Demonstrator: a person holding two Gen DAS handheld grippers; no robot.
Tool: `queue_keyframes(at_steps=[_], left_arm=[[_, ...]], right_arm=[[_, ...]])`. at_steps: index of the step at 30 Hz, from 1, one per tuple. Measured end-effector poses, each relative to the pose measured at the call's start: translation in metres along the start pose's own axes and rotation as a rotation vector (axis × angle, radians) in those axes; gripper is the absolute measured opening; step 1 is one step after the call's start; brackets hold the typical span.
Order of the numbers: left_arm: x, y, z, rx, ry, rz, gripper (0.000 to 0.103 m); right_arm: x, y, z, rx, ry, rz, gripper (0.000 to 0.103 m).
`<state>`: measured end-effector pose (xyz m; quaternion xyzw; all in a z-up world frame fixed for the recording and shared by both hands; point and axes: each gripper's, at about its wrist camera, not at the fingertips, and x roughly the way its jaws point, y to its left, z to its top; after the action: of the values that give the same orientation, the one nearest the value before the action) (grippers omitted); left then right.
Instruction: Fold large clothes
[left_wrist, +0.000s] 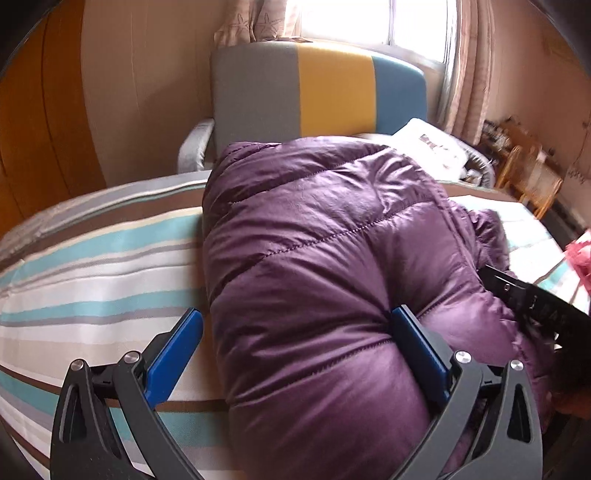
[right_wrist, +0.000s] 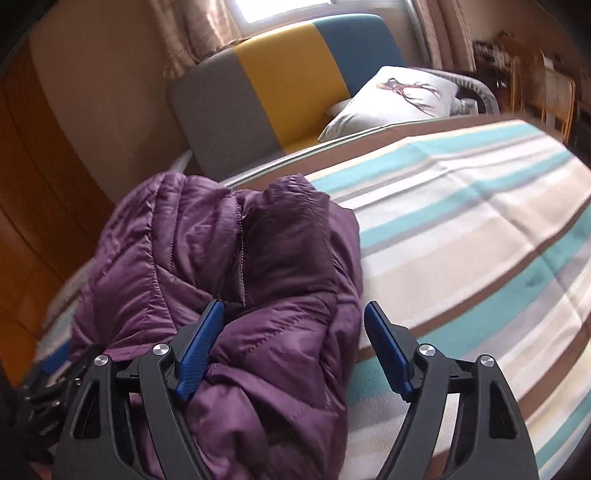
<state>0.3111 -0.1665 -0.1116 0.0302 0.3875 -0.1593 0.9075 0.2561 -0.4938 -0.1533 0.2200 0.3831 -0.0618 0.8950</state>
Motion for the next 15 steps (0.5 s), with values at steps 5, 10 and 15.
queue_keyframes(at_steps=[5, 10, 15], left_arm=[[-0.015, 0.036, -0.005, -0.159, 0.028, -0.114, 0.101], [-0.021, 0.049, -0.009, -0.214, 0.066, -0.155, 0.101], [-0.021, 0.038, -0.005, -0.073, 0.070, -0.114, 0.101]], right_arm=[[-0.040, -0.016, -0.010, 0.090, -0.007, 0.086, 0.083], [-0.044, -0.018, -0.016, 0.128, 0.052, 0.136, 0.083], [-0.025, -0.027, -0.008, 0.197, 0.100, 0.182, 0.083]])
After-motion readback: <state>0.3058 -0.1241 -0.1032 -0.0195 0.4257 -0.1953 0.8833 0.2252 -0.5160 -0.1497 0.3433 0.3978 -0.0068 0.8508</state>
